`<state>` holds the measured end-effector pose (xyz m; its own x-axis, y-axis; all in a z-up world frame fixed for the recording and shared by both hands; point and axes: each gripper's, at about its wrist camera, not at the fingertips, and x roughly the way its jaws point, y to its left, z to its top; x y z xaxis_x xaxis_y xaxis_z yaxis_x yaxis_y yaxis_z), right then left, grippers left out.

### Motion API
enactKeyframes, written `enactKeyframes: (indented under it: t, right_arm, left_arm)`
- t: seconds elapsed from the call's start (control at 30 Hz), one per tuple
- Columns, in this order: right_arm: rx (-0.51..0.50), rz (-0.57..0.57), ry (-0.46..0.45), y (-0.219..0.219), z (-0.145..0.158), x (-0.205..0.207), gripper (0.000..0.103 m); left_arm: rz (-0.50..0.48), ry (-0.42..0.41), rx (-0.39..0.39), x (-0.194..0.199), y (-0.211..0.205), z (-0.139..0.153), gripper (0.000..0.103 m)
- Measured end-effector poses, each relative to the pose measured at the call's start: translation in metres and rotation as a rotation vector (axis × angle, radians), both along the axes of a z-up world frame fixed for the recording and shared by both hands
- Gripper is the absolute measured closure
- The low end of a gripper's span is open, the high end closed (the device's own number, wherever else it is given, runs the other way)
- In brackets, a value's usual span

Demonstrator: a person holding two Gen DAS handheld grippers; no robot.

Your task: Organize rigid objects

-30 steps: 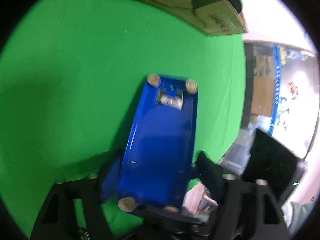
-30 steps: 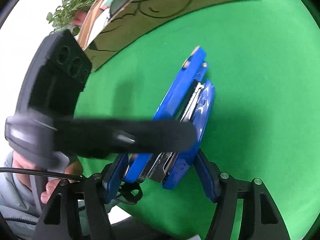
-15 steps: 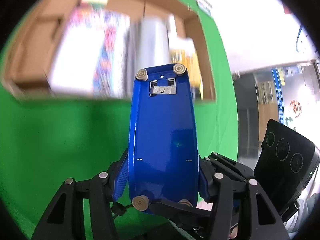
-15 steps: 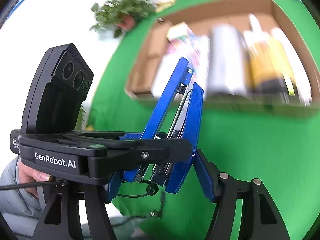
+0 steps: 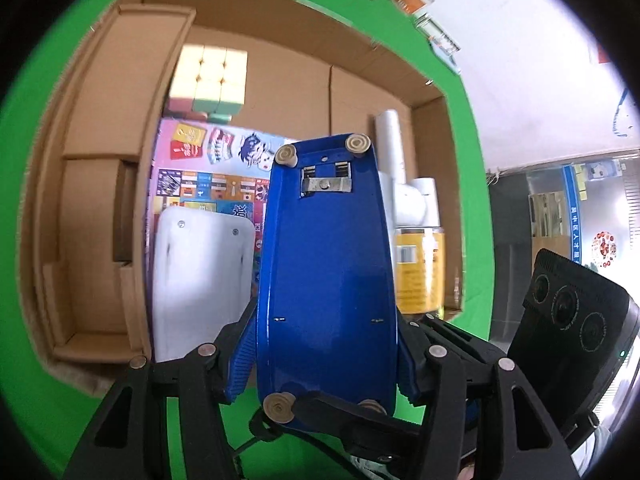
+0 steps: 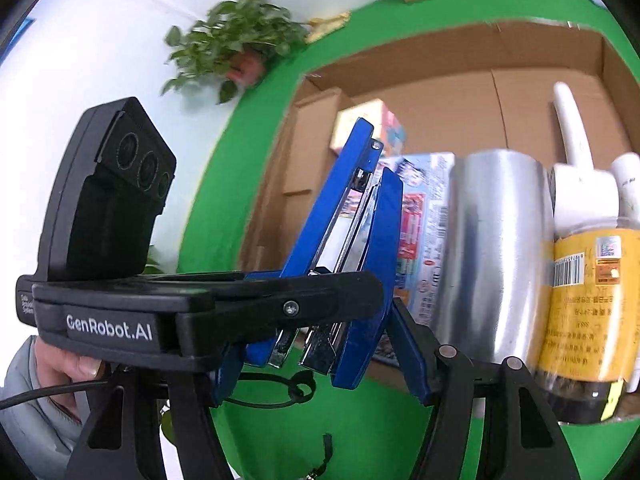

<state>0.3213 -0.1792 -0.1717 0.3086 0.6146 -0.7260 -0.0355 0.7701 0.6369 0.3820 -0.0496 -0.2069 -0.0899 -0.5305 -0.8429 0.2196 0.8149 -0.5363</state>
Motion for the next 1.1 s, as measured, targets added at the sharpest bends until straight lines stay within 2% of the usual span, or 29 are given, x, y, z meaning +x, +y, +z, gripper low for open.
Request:
enactKeyframes:
  t: [0.07,0.1,0.13,0.2,0.23,0.27,0.33,0.4,0.43,0.47,0.5,0.6,0.7,0.8,0.9,1.1]
  right_arm:
    - [-0.027,-0.012,0.043,-0.001,-0.011,0.003,0.038]
    - [-0.042,-0.019,0.046,0.002,-0.023,0.008,0.038]
    - [-0.065,-0.027,0.04,0.001,-0.02,0.005,0.038]
    - [-0.113,-0.023,0.02,-0.001,-0.012,-0.009,0.03]
    - [-0.136,-0.028,0.001,-0.001,-0.005,-0.014,0.02]
    - [-0.147,-0.034,-0.013,-0.003,0.003,-0.02,0.013]
    - [-0.168,-0.047,-0.028,-0.009,0.018,-0.036,0.009]
    - [-0.224,-0.077,-0.033,-0.013,0.029,-0.05,0.005]
    - [-0.265,-0.095,-0.032,-0.015,0.032,-0.055,0.003]
    - [-0.31,-0.113,-0.031,-0.017,0.039,-0.062,0.002]
    - [-0.364,-0.132,-0.029,-0.019,0.049,-0.071,0.002]
    - [-0.491,-0.201,-0.02,-0.023,0.071,-0.09,0.002]
    - [-0.541,-0.234,-0.043,-0.024,0.103,-0.115,0.002]
    - [-0.576,-0.235,-0.08,-0.015,0.132,-0.134,0.001]
    - [-0.616,-0.222,-0.134,-0.002,0.156,-0.154,0.001]
    - [-0.631,-0.235,-0.166,-0.007,0.189,-0.188,0.001]
  left_arm:
    - [0.002,0.031,0.033,-0.002,-0.006,-0.013,0.045]
    - [0.004,0.038,0.074,-0.003,-0.007,-0.019,0.045]
    - [0.003,0.031,0.089,-0.002,-0.007,-0.02,0.044]
    - [0.015,-0.003,0.041,-0.007,0.001,-0.01,0.045]
    - [0.025,-0.02,0.045,-0.009,0.004,-0.005,0.045]
    - [0.04,-0.059,0.067,-0.012,0.01,0.006,0.044]
    - [0.05,-0.127,0.075,-0.017,0.022,0.024,0.043]
    - [0.056,-0.235,0.081,-0.026,0.032,0.052,0.034]
    - [0.063,-0.292,0.105,-0.028,0.033,0.065,0.025]
    - [0.074,-0.361,0.14,-0.032,0.035,0.079,0.022]
    - [0.087,-0.439,0.178,-0.04,0.038,0.095,0.022]
    - [0.124,-0.577,0.234,-0.061,0.047,0.131,0.022]
    - [0.173,-0.609,0.242,-0.079,0.055,0.152,0.022]
    - [0.195,-0.617,0.274,-0.097,0.06,0.158,0.021]
    - [0.19,-0.62,0.273,-0.12,0.058,0.163,0.021]
    - [0.185,-0.635,0.258,-0.161,0.051,0.18,0.02]
